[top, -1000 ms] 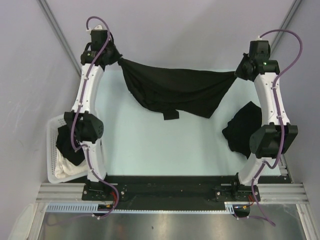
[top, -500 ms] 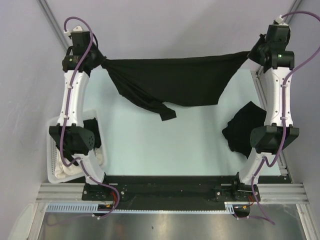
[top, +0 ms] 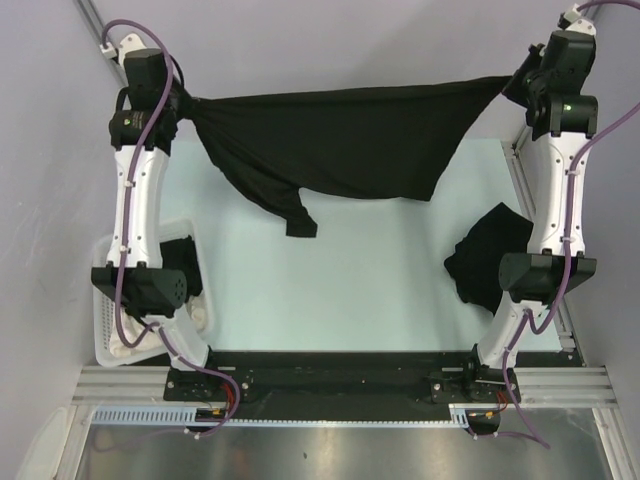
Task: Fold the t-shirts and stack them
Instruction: Flatten the tshirt out
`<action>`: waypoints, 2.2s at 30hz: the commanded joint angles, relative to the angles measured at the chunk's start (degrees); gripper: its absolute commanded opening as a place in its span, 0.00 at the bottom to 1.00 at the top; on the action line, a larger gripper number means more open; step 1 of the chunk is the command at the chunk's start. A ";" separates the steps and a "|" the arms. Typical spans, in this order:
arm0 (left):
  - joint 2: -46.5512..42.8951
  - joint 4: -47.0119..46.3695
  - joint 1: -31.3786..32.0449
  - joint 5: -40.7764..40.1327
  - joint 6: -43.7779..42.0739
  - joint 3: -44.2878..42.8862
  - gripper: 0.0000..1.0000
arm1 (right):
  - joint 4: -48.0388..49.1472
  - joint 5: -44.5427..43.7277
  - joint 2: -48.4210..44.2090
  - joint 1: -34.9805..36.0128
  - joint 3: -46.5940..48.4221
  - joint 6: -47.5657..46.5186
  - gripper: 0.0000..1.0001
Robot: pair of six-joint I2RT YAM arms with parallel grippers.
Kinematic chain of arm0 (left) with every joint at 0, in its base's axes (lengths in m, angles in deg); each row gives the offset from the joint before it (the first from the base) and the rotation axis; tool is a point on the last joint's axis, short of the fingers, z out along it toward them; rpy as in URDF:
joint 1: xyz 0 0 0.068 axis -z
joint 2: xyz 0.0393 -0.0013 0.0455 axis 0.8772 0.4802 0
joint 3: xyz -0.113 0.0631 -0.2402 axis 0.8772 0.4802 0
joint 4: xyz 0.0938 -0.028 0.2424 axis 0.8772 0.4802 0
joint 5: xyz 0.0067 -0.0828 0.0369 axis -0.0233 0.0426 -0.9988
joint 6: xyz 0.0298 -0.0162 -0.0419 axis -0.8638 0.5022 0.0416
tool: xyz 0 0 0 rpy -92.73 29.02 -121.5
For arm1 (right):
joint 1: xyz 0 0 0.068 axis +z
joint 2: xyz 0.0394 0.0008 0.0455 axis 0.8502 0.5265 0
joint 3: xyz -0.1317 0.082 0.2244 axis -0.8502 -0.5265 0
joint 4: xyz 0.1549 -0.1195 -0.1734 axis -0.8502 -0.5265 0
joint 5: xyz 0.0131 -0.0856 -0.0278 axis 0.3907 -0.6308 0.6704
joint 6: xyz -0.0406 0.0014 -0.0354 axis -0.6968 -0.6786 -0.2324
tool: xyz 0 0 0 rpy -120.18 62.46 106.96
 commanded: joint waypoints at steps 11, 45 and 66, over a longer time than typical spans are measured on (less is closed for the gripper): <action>4.15 -15.88 -0.99 2.62 8.48 -7.88 0.00 | 16.06 -0.47 4.41 -1.05 8.40 0.62 0.00; -23.48 -29.53 -3.45 15.46 2.44 36.55 0.00 | 24.87 -0.02 -21.74 1.40 -31.39 5.64 0.00; -55.69 2.47 1.91 22.14 8.76 72.70 0.00 | -19.32 8.05 -37.51 0.97 -61.38 12.41 0.00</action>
